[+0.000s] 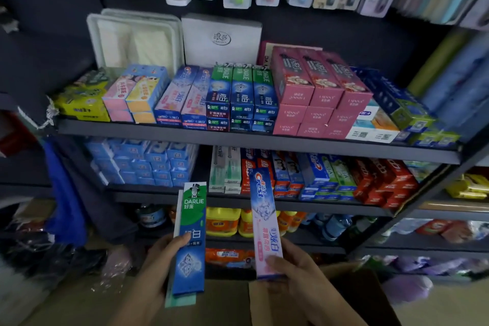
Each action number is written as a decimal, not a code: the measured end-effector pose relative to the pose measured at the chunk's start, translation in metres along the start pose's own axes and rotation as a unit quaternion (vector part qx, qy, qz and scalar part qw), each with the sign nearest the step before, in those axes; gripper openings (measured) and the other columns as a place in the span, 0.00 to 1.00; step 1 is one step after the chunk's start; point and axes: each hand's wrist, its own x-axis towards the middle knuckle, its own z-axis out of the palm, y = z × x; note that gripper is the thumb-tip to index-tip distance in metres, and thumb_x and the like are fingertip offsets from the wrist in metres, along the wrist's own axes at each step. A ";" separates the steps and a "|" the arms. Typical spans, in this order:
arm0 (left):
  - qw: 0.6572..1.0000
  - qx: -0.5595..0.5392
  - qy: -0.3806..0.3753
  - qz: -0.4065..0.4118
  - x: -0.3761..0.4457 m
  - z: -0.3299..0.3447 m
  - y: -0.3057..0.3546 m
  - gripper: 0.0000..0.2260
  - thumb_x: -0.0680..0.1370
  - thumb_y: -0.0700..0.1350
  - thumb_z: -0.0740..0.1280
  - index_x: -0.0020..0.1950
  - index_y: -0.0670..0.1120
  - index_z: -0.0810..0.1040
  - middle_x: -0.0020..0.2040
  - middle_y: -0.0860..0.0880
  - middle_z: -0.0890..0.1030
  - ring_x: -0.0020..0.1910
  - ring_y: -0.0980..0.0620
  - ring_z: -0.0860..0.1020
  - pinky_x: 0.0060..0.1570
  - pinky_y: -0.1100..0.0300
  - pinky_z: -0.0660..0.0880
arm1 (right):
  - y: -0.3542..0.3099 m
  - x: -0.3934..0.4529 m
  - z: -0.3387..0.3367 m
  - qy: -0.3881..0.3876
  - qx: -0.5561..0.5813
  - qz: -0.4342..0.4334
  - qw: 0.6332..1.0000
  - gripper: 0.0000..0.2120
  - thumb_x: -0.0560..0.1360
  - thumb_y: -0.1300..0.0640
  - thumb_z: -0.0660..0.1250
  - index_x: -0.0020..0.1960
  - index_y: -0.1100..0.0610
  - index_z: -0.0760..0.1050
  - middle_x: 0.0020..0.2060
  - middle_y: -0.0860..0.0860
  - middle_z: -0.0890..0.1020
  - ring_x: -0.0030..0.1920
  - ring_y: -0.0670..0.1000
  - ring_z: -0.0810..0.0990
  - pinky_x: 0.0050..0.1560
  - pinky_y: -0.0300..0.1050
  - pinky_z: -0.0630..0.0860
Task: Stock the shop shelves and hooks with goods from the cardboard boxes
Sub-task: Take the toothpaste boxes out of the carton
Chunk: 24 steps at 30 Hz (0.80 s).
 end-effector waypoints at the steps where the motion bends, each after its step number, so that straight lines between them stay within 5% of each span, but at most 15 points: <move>1: 1.000 -0.002 -0.009 -0.002 -0.001 0.001 0.001 0.23 0.67 0.46 0.71 0.59 0.39 0.76 0.45 0.35 0.82 0.41 0.38 0.81 0.44 0.48 0.77 | -0.001 -0.002 -0.001 -0.003 -0.005 -0.003 1.000 0.21 0.73 0.64 0.69 0.63 0.49 0.73 0.53 0.55 0.84 0.51 0.58 0.83 0.44 0.50 0.81; 7: 1.000 -0.005 -0.015 0.002 -0.005 0.000 0.013 0.20 0.69 0.43 0.71 0.59 0.40 0.77 0.51 0.34 0.82 0.48 0.36 0.80 0.52 0.44 0.76 | -0.010 -0.015 0.004 -0.054 -0.045 -0.006 0.998 0.23 0.72 0.62 0.70 0.64 0.47 0.71 0.54 0.54 0.83 0.51 0.58 0.83 0.43 0.50 0.80; 12: 1.000 -0.014 0.004 0.013 -0.009 -0.006 0.026 0.08 0.74 0.40 0.68 0.52 0.38 0.80 0.42 0.35 0.84 0.44 0.37 0.81 0.57 0.41 0.74 | -0.022 -0.030 0.016 -0.145 -0.066 -0.034 0.987 0.40 0.54 0.49 0.83 0.63 0.46 0.71 0.56 0.52 0.83 0.58 0.56 0.81 0.61 0.57 0.76; 15: 1.000 -0.023 0.005 0.017 -0.012 -0.012 0.037 0.15 0.71 0.42 0.69 0.55 0.36 0.79 0.47 0.32 0.82 0.45 0.36 0.81 0.55 0.42 0.74 | -0.040 -0.036 0.033 -0.190 -0.102 -0.073 0.974 0.44 0.51 0.43 0.83 0.64 0.44 0.69 0.57 0.48 0.83 0.59 0.53 0.80 0.64 0.56 0.74; 21: 0.998 -0.010 0.018 0.062 -0.011 -0.050 0.054 0.26 0.62 0.48 0.73 0.56 0.35 0.79 0.40 0.34 0.83 0.35 0.40 0.82 0.45 0.49 0.75 | -0.095 -0.031 0.105 -0.153 -0.050 -0.137 0.977 0.15 0.75 0.62 0.67 0.56 0.46 0.74 0.47 0.48 0.86 0.45 0.53 0.85 0.43 0.46 0.81; 24: 0.995 0.008 0.030 0.090 -0.022 -0.055 0.069 0.10 0.75 0.41 0.67 0.48 0.34 0.79 0.33 0.37 0.83 0.34 0.41 0.80 0.40 0.52 0.73 | -0.123 -0.011 0.144 -0.121 -0.032 -0.182 0.975 0.11 0.77 0.62 0.65 0.58 0.51 0.75 0.50 0.52 0.85 0.43 0.51 0.85 0.39 0.42 0.81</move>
